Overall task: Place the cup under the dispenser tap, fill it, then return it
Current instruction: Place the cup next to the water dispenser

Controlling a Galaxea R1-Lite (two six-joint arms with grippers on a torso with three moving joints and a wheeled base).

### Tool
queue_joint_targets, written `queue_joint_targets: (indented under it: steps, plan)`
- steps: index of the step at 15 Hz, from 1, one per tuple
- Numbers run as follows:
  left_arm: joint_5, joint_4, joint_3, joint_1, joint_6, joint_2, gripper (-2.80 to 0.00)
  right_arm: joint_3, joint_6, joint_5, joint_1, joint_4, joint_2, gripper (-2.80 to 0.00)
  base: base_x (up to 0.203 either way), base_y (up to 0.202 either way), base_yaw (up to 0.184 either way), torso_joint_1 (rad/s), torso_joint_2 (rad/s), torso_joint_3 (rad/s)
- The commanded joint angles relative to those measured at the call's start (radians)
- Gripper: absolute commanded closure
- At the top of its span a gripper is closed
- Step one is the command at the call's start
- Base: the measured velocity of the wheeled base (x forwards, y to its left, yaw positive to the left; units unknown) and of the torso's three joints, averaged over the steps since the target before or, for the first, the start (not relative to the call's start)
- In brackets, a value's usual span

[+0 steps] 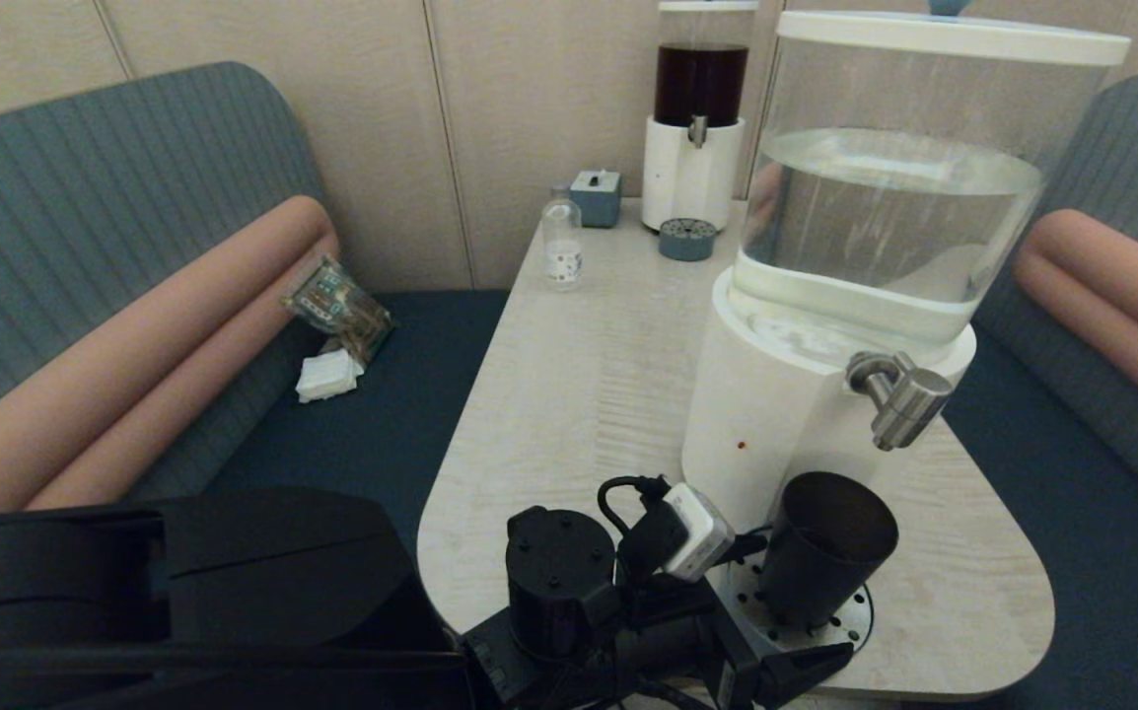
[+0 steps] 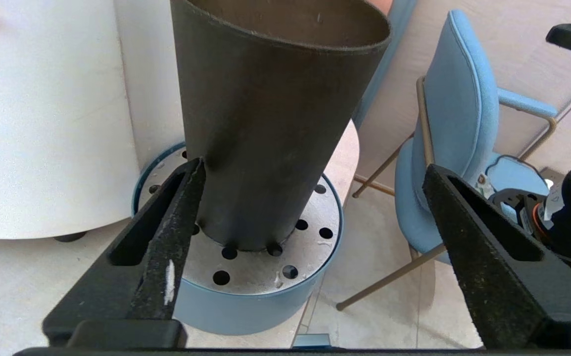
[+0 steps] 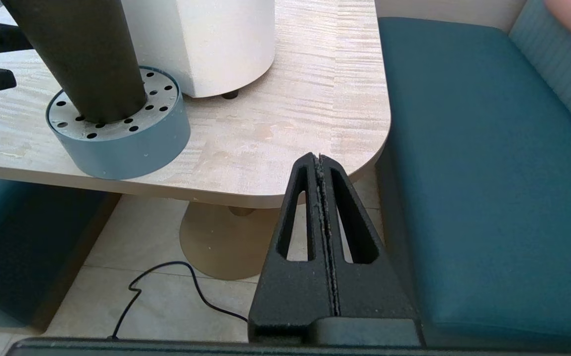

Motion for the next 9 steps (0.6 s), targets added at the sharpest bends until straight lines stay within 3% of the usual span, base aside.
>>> queue_joint_targets:
  steps: [1, 9]
  plan:
    - [-0.001, -0.008, -0.001, 0.001, -0.001, 0.002, -2.80, 0.002, 0.000, 0.000, 0.000, 0.000, 0.000, 0.00, 0.000, 0.000, 0.000, 0.000, 0.00, 0.000]
    - [0.033, -0.008, -0.062, 0.003, -0.009, 0.033, -2.80, 0.000, 0.000, 0.000, 0.000, 0.000, 0.000, 0.00, 0.000, 0.000, 0.000, 0.000, 0.00, 0.000]
